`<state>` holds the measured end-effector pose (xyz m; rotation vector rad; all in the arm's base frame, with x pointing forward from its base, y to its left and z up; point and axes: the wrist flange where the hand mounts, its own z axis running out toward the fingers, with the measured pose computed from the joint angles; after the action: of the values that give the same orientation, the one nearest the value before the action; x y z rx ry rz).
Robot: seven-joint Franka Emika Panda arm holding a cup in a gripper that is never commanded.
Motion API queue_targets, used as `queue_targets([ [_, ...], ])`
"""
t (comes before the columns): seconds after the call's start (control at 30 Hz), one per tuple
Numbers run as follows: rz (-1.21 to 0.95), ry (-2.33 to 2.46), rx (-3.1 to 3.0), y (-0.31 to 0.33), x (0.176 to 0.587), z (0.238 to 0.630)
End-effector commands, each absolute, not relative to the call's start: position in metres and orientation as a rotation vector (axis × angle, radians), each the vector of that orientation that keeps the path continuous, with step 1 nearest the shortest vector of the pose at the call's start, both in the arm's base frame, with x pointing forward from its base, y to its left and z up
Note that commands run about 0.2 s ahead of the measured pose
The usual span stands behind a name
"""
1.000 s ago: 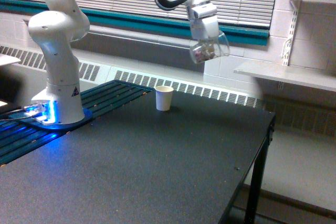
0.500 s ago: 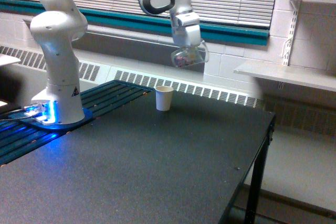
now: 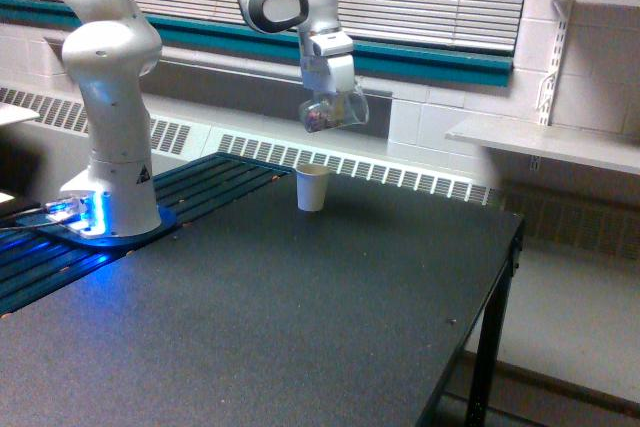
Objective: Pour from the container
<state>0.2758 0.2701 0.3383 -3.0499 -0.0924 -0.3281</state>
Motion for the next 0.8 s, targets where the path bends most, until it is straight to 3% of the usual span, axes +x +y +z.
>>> queue_targets([
  [0.03,-0.294,-0.112,-3.059,0.271,0.253,0.331],
  [0.8,-0.108,-0.085,-3.088,0.251,0.205,0.295],
])
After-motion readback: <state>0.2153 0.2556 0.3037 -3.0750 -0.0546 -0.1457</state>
